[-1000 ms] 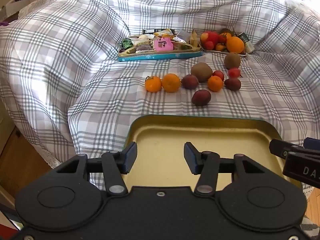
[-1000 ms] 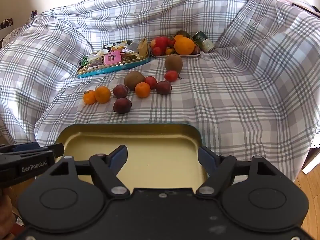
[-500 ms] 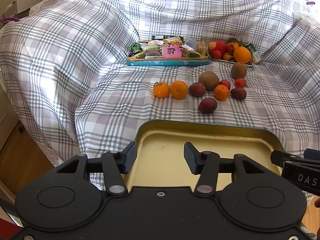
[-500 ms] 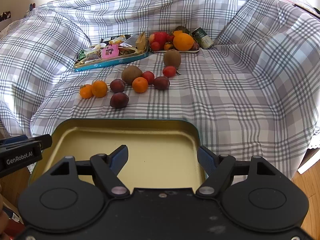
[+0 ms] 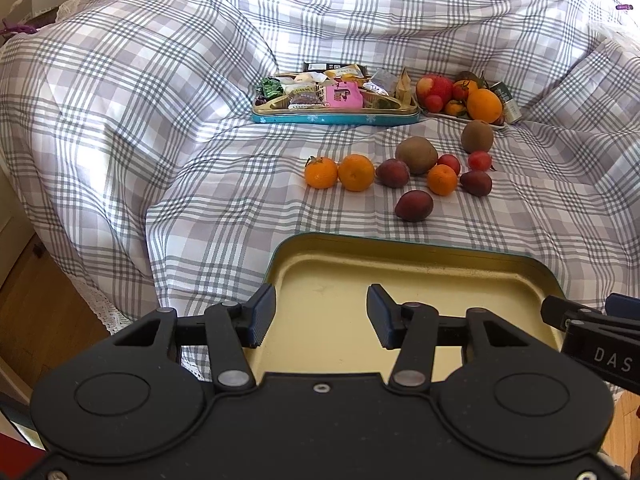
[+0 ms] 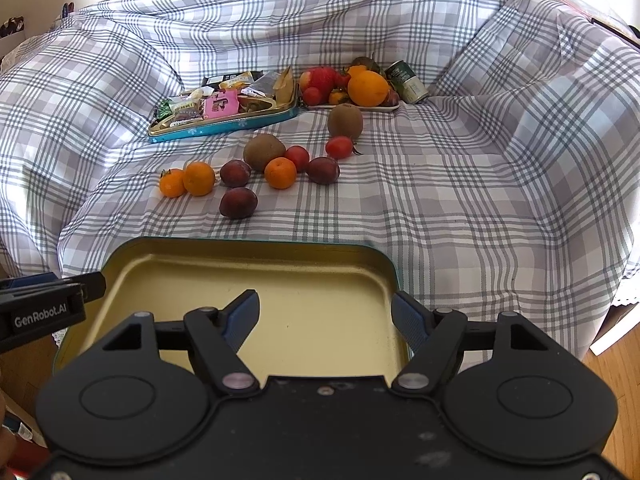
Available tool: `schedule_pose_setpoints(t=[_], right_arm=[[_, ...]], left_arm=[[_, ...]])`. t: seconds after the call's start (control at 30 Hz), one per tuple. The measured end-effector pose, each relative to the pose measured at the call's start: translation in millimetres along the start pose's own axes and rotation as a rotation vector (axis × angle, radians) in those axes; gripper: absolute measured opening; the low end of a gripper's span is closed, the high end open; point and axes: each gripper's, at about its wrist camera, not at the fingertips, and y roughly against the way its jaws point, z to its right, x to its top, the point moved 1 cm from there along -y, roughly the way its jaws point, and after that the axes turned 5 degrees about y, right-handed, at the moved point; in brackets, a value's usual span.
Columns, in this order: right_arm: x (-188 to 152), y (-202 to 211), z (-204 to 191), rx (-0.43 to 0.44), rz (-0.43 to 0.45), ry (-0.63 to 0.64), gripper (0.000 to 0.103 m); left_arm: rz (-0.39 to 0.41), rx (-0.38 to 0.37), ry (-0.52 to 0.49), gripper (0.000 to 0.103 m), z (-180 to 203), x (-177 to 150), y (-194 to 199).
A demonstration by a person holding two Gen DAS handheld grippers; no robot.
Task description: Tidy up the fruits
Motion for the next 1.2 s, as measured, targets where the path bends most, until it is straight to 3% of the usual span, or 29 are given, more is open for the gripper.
schedule_pose_setpoints(t=[1.2], right_arm=[[-3.5,-1.5,-2.9,0.013,-0.013,0.003,0.076]], left_arm=[[-0.028,-0.01,0.006,0.054,-0.5,-3.9,-1.8]])
